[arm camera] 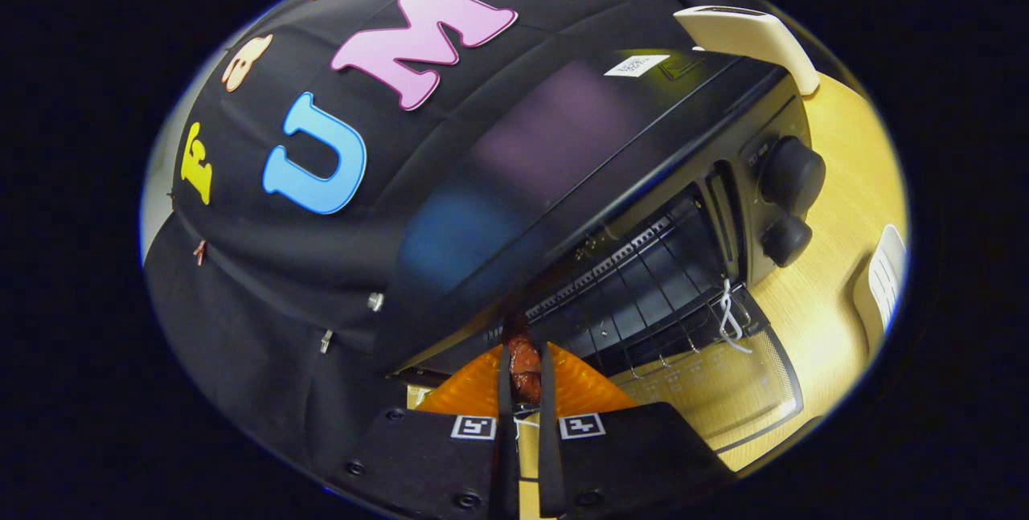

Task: Open the toaster oven, put the food inside, and close the toaster oven door.

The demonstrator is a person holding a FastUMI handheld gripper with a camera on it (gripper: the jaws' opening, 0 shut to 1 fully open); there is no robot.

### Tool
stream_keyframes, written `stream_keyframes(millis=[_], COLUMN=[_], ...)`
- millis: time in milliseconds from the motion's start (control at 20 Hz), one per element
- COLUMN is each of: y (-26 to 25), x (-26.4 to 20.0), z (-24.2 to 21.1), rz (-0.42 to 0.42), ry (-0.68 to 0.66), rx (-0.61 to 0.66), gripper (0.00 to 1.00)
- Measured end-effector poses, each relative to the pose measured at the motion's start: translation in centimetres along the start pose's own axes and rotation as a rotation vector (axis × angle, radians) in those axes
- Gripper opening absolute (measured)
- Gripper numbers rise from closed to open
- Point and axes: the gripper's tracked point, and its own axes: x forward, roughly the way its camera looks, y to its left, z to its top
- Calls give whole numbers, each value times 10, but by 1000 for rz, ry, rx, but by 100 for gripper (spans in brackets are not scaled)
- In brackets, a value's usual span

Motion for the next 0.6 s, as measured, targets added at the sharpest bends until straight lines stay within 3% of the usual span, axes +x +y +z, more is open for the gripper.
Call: stream_keyframes(millis=[100, 200, 300, 450, 600], y=[-16, -33, -45, -46, -46], x=[8, 8, 6, -3, -21], z=[7, 14, 21, 29, 35], rz=[-63, -134, -197, -207, -220], ry=[-16, -41, -44, -45, -65], rx=[-17, -67, -154, -209, -242], gripper=[14, 21, 46, 98, 98])
